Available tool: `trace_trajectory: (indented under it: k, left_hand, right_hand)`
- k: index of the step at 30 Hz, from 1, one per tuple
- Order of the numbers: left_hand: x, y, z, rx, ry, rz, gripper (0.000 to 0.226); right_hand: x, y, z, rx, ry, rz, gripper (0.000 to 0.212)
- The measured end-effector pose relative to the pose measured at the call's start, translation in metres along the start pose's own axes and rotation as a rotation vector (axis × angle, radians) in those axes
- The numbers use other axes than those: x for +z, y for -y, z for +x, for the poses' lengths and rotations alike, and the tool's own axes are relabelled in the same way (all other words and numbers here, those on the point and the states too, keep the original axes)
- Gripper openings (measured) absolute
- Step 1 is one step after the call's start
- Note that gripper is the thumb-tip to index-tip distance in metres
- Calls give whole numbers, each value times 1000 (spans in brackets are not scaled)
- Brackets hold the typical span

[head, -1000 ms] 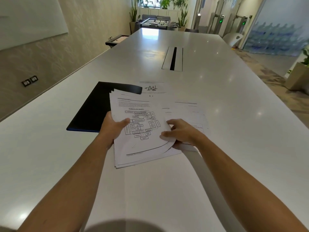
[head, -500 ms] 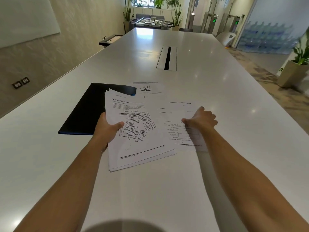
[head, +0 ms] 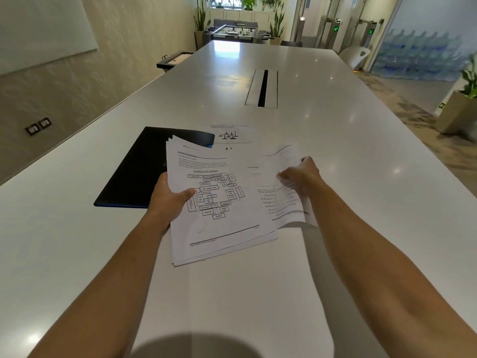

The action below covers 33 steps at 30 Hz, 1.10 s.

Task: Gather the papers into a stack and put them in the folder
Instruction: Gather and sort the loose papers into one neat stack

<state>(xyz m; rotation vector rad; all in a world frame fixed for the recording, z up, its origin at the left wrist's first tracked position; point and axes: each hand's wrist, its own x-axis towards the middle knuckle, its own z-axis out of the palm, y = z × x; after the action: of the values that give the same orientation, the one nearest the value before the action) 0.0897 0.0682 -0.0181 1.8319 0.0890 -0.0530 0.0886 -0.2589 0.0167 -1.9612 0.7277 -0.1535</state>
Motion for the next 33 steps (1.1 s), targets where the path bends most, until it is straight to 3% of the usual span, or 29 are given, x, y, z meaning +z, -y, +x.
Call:
trace_trajectory:
  k: [3,5,15,19,28,33]
  left_hand:
    - [0,0,0,-4,-3,5,60]
    - [1,0,0,-2,-5,14,59]
    - [1,1,1,5,-4,8,58]
    - [0,2,1,-1,-3,12,58]
    - [-1,0,2,-6,3,9,56]
    - [-2,-2,2,-20,14,15,55]
  right_hand:
    - [7,8,4,-54,-35,-39,87]
    - [13,12,8,-75,-65,-59,95]
    - [32,34,25,34,15,-181,91]
    - [38,36,29,72,78,-181,81]
    - [16,39,27,20,284,22,58]
    - [-22,49,21,-70,226,65,68]
